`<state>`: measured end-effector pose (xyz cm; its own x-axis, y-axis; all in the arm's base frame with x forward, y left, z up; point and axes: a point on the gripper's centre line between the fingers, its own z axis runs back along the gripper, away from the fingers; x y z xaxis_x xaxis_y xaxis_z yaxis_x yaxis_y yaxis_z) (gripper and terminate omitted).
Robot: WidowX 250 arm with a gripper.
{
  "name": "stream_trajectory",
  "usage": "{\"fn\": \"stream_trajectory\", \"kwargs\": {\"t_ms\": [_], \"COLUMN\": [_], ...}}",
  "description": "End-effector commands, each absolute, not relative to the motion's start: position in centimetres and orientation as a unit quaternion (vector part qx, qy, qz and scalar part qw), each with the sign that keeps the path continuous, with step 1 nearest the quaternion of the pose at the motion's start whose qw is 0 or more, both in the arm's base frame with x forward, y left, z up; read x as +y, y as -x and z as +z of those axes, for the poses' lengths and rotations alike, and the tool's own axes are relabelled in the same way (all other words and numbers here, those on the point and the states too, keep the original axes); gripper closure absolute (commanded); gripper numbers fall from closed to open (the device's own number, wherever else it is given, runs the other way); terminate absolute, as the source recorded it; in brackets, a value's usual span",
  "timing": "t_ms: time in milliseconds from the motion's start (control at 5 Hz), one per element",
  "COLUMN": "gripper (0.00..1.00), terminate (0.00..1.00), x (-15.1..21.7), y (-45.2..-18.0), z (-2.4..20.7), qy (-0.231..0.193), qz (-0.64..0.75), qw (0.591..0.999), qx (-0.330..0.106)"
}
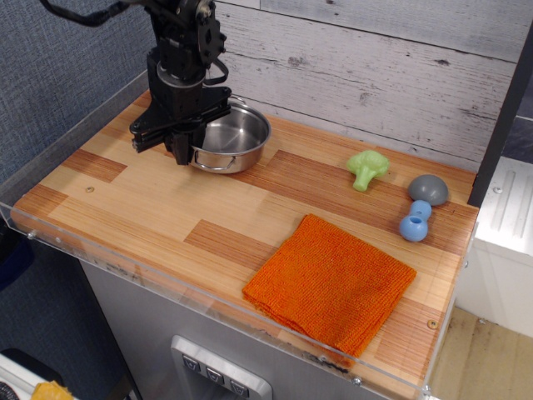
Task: Move the pot to the front outer edge of the table.
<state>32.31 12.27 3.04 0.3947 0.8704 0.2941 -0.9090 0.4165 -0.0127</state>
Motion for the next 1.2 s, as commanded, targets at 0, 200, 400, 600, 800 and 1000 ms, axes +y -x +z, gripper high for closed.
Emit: {"fn": "stream_trajectory", "kwargs": {"t_ms": [0, 200, 400, 600, 800, 1000], "gripper": [1.00, 1.00, 1.00, 1.00, 1.00, 1.00], "terminate": [0.00, 0.00, 0.00, 0.00, 0.00, 0.00], "x": [10.7, 10.0, 10.0, 10.8, 12.6, 14.8], "y": [-30.7, -28.5, -26.1, -23.8, -22.2, -21.4], "z": [7.1, 8.0, 8.1, 7.6, 6.9, 6.5], "qy": [-0.054, -0.055, -0.062, -0.086, -0.094, -0.097], "qz": [0.518, 0.515, 0.521, 0.527, 0.550, 0.573], "qw": [0.835, 0.837, 0.832, 0.827, 0.810, 0.793], "qx": [-0.175, -0.180, -0.179, -0.173, -0.179, -0.185]}}
